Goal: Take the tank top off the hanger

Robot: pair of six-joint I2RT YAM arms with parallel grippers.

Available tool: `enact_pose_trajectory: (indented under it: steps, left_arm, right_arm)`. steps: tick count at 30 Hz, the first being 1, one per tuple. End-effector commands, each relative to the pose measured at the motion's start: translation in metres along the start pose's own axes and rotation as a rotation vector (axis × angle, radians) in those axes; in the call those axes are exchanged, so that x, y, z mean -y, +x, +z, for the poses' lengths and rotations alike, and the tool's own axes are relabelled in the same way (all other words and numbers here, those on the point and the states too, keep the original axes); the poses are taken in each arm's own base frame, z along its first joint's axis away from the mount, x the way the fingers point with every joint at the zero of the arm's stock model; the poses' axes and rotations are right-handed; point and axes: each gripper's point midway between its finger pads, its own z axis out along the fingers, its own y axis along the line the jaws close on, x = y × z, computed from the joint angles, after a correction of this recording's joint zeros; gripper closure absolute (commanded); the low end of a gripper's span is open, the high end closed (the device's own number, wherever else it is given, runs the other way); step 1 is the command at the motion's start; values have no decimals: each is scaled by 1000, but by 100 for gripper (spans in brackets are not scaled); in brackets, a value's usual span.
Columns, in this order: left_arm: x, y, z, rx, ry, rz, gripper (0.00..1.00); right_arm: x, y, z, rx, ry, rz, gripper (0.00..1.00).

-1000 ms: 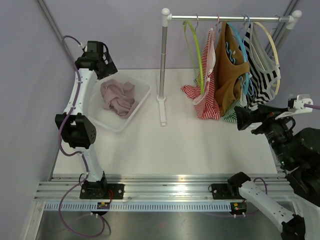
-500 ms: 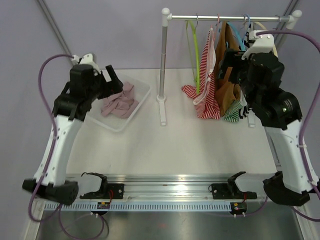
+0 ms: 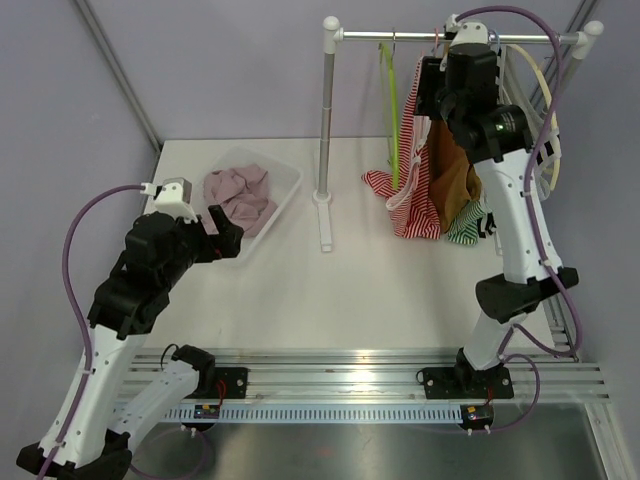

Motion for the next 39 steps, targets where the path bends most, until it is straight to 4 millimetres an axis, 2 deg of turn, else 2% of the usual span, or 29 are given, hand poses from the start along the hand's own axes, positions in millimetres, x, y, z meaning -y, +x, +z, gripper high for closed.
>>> enact_pose_trajectory:
  steps: [1,2,4,9,12,13,16,17,25,28,31,33,34,35,36,37,39]
  left_arm:
    - [-2,2,7,-2,0,68,1]
    - [-4,6,9,-17,-4,73,1]
    - [-9,16,15,-43,-21,84,1]
    - [-13,30,24,-66,-26,100,1]
    - [-11,40,30,-104,-8,100,1]
    - [-11,41,31,-110,-5,100,1]
    - [-10,43,31,-115,0,100,1]
    - [-9,41,30,-112,4,99,1]
    - [2,29,22,-85,45,63,1]
    - [4,24,19,-76,47,58,1]
    - [11,15,16,-64,70,48,1]
    - [17,7,14,-49,86,35,1]
    - [21,3,12,-41,98,34,1]
    - [29,-9,10,-15,118,20,1]
    - [35,-16,8,-1,132,13,1]
    - [44,-22,4,13,163,11,1]
    - [70,-46,-3,69,240,-7,1]
  right_arm:
    - [-8,3,16,-27,-11,2,41]
    - [-8,12,28,-51,12,-8,44]
    - [-5,14,34,-57,37,-18,55]
    - [1,25,46,-77,87,-35,61]
    - [0,33,49,-91,85,-36,77]
    - [0,34,49,-95,84,-33,89]
    - [-1,28,43,-82,68,-18,100]
    - [-1,27,42,-82,67,-15,100]
    - [-1,-23,3,46,15,45,100]
    - [-3,-33,-10,70,-17,55,100]
    - [-2,-38,-25,80,-38,62,100]
    - [-4,-31,-29,55,-59,60,100]
    - [-2,-35,-43,68,-70,72,100]
    - [-4,-33,-47,62,-93,74,100]
    - [-5,-18,-44,20,-98,63,100]
    - [-4,-22,-63,39,-129,71,100]
    - [-4,-12,-79,36,-165,78,100]
